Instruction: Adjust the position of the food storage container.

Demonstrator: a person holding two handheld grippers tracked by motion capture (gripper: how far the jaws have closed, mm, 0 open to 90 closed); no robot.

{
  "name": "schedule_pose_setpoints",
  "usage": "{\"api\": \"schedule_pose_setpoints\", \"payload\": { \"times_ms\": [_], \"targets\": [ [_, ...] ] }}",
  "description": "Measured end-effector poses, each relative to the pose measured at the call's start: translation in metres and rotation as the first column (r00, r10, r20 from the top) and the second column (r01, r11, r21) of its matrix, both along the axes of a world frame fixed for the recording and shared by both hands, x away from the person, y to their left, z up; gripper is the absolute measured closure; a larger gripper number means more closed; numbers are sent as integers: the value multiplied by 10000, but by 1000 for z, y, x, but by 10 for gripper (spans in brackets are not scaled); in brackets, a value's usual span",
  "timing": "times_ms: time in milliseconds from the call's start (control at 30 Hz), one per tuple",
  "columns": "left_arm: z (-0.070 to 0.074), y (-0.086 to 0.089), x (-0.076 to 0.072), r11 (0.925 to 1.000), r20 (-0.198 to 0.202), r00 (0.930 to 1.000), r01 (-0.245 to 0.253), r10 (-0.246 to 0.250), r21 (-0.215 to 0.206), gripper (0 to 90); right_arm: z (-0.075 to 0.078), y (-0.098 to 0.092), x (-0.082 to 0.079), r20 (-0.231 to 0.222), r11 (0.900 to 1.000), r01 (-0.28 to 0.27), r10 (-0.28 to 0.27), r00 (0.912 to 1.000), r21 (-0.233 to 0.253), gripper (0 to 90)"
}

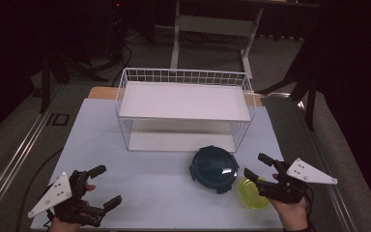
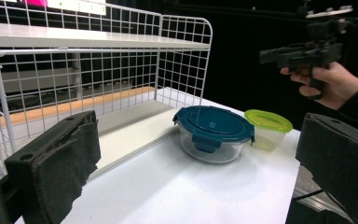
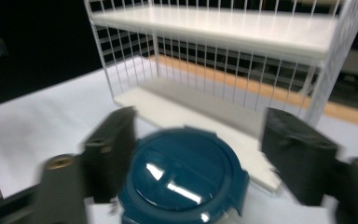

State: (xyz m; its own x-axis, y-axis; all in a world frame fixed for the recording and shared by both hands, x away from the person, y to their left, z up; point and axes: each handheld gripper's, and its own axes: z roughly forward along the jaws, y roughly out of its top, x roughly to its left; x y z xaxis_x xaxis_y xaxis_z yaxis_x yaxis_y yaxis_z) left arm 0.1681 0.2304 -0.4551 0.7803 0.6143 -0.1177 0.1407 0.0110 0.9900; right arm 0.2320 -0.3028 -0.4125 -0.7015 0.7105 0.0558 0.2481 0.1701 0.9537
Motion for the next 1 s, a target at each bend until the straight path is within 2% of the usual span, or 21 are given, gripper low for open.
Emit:
{"api": "schedule_pose_setpoints", "payload": {
  "times_ms": [133, 200, 233, 267, 400, 533, 667, 733, 800, 833, 900, 1000],
  "targets": [
    [0, -1, 0, 10000, 20, 10000, 7, -7, -3, 0, -10, -8, 18, -602, 9995, 44, -63, 9982, -316, 539],
    [0, -1, 0, 10000, 24, 10000, -3, 3, 6, 0, -15, -11, 27, -965, 9990, 10, -52, 9953, -437, 599],
    [0, -1, 0, 10000, 24, 10000, -3, 3, 6, 0, -15, -11, 27, -965, 9990, 10, -52, 9953, -437, 599],
    [0, -1, 0, 10000, 16, 10000, 9, -9, 26, 0, -22, -14, 35, -1268, 9982, -83, 7, 9919, -595, 655],
    [0, -1, 0, 10000, 31, 10000, 12, -12, 39, 0, -35, -16, 51, -1858, 9953, -284, 108, 9825, -923, 761],
    [0, -2, 0, 10000, 47, 10000, 13, -14, 63, 0, -47, -15, 64, -2203, 9889, -562, 247, 9751, -1379, 894],
    [0, -2, 0, 10000, 43, 10000, 19, -19, 59, 0, -54, -10, 74, -2463, 9806, -1072, 645, 9671, -1640, 898],
    [-1, -2, 0, 10000, 39, 10000, 13, -14, 45, 0, -57, -7, 80, -2713, 9755, -1280, 761, 9595, -1787, 899],
    [-1, -2, 0, 10000, 34, 10000, -2, 2, 29, 0, -59, -6, 85, -2906, 9732, -1382, 806, 9534, -1838, 899],
    [-1, -2, 0, 10000, 34, 10000, -2, 2, 29, 0, -59, -6, 85, -2906, 9732, -1382, 806, 9534, -1838, 899],
    [-1, -2, 0, 10000, 52, 10000, -12, 12, 64, 0, -61, -5, 91, -3139, 9701, -1474, 813, 9460, -1930, 899],
    [-1, -1, 0, 10000, 56, 10000, 1, -1, 55, 0, -61, -5, 94, -3292, 9683, -1450, 718, 9415, -2035, 900]
  ]
}}
